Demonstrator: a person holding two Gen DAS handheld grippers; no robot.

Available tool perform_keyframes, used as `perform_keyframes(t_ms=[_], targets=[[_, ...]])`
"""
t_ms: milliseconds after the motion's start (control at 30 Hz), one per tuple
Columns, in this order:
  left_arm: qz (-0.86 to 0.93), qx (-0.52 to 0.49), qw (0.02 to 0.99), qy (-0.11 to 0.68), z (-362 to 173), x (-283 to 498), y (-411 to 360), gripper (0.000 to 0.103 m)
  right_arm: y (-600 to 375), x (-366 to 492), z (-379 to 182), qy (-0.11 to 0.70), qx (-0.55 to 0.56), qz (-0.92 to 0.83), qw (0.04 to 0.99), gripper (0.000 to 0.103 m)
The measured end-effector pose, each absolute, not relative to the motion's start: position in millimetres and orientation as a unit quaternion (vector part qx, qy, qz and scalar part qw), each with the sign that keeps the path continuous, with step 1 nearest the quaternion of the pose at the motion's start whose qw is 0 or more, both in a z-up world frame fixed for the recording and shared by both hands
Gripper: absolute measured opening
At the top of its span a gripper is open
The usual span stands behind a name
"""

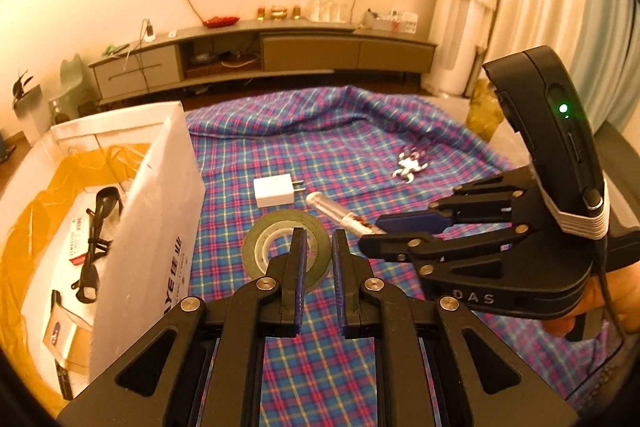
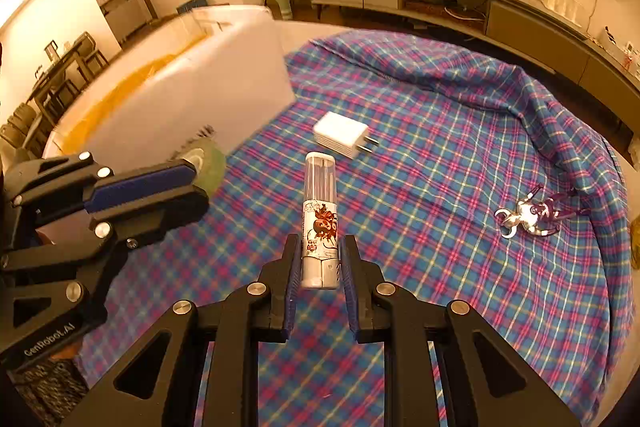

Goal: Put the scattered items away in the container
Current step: 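Carry the tape roll in the left gripper and tube in the right gripper over the box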

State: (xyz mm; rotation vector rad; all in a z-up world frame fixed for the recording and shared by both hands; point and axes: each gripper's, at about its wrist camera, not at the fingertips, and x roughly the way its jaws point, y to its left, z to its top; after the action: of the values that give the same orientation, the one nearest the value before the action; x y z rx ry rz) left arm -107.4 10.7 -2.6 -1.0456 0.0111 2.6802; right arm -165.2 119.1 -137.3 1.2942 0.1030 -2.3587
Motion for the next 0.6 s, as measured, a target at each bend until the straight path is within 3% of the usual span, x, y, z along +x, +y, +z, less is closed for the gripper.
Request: perform_keyframes(t_ms=[600], targets=[[0.943,-0.284,0.157,-0.071,71.4,-44.2,-53.9,0.012,64.1,-110.1,-53.2,0.001,0.394,-0.892,0.222,0.021]])
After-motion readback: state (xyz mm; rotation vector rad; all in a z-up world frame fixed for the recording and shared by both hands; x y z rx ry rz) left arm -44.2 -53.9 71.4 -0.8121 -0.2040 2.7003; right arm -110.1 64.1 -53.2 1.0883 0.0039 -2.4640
